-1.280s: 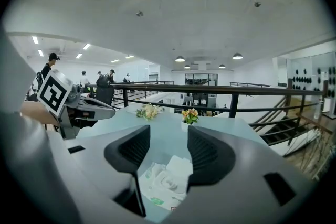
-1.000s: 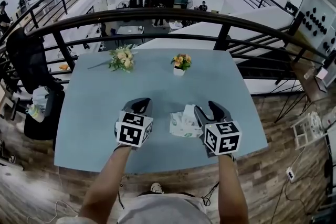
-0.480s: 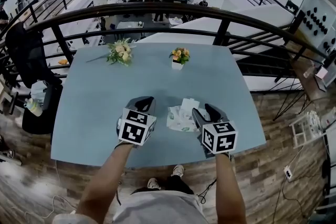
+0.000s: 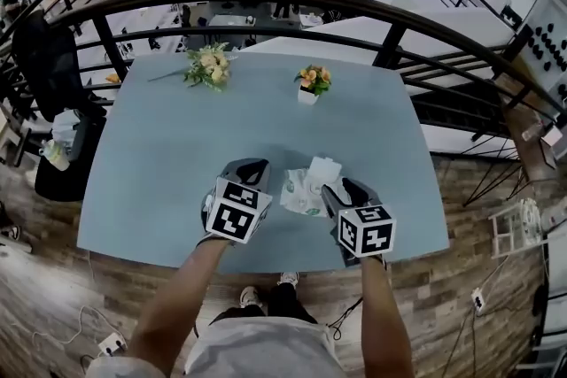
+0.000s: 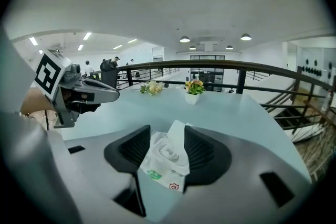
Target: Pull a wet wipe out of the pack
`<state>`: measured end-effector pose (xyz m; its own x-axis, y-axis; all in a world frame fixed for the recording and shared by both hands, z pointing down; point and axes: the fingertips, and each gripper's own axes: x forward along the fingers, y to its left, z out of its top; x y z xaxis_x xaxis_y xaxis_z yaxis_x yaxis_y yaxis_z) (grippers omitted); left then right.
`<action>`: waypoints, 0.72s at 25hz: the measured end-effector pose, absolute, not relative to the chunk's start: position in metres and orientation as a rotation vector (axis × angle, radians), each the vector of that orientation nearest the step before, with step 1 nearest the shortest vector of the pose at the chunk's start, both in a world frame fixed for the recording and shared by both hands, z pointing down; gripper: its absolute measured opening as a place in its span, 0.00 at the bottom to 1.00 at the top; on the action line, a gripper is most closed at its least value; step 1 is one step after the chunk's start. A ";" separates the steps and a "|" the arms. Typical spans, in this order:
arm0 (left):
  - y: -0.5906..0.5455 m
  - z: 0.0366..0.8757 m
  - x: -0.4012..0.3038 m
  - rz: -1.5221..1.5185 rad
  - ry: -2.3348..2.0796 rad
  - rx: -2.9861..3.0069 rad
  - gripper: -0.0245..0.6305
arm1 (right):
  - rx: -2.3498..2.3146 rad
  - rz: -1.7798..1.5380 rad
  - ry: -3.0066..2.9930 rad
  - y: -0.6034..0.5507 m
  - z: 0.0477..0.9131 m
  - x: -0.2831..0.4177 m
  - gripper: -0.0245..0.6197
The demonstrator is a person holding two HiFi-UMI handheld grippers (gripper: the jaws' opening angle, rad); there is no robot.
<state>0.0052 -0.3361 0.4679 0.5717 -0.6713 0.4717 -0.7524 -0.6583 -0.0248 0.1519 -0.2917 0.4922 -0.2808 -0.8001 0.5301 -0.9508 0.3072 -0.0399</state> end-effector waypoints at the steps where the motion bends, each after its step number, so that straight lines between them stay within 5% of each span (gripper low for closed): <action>1: -0.335 0.471 0.006 0.678 -1.198 2.615 0.03 | 1.544 0.501 -2.165 -0.292 0.496 0.152 0.36; 18: -0.329 0.519 0.018 0.766 -1.175 2.526 0.03 | 1.356 0.635 -2.147 -0.304 0.556 0.151 0.35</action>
